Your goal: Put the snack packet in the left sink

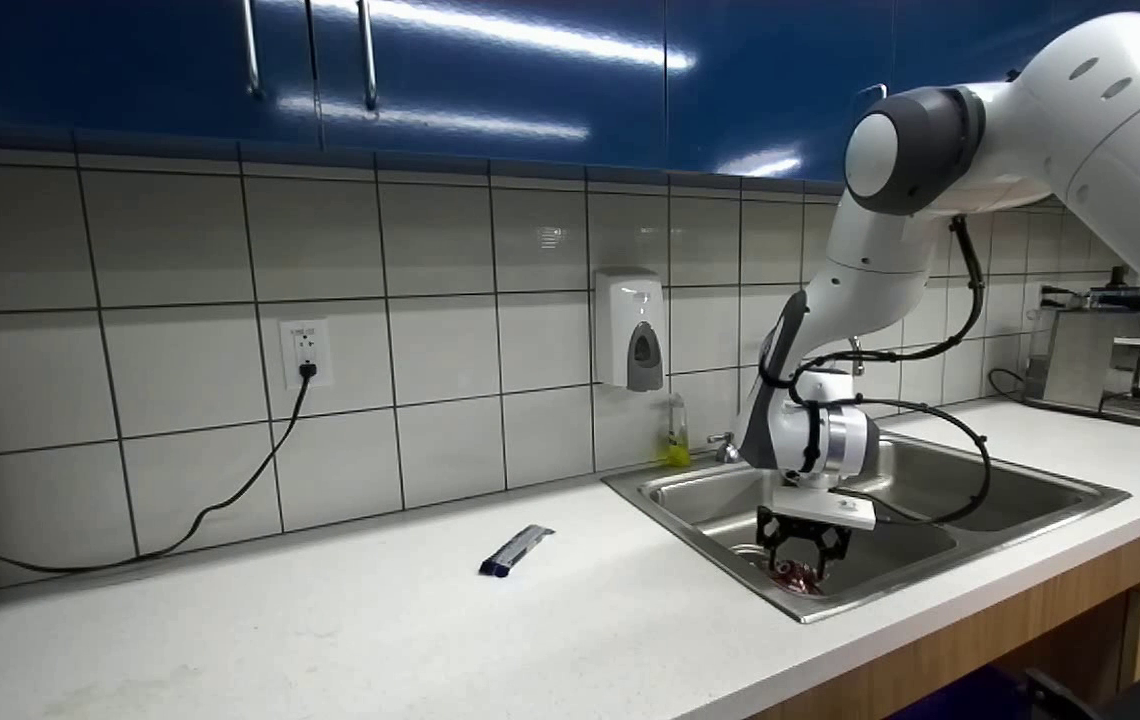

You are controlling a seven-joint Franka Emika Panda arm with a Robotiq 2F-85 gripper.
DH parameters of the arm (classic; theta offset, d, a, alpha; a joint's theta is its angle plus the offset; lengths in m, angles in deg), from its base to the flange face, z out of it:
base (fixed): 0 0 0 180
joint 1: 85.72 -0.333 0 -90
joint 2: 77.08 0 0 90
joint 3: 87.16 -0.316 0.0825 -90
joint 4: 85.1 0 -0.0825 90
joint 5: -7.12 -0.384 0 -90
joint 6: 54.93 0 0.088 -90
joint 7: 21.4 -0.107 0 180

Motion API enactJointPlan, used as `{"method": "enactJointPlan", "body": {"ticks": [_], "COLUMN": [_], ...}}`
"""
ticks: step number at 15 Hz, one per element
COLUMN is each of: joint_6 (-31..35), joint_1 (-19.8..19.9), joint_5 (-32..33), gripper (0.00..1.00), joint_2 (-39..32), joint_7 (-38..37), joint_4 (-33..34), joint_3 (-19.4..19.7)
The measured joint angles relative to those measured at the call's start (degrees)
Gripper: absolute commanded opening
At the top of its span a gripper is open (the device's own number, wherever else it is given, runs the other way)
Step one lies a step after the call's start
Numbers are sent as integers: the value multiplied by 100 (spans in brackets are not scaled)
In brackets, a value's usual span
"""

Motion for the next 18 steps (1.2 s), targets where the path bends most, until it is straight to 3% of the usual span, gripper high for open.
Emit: {"method": "enactJointPlan", "body": {"ticks": [7,18], "joint_6": [0,-1], "joint_1": [104,143], "joint_5": [0,202], "gripper": [100,100], "joint_2": [429,1516], "joint_7": [0,153], "joint_4": [-224,-1126], "joint_3": [-162,-230]}}
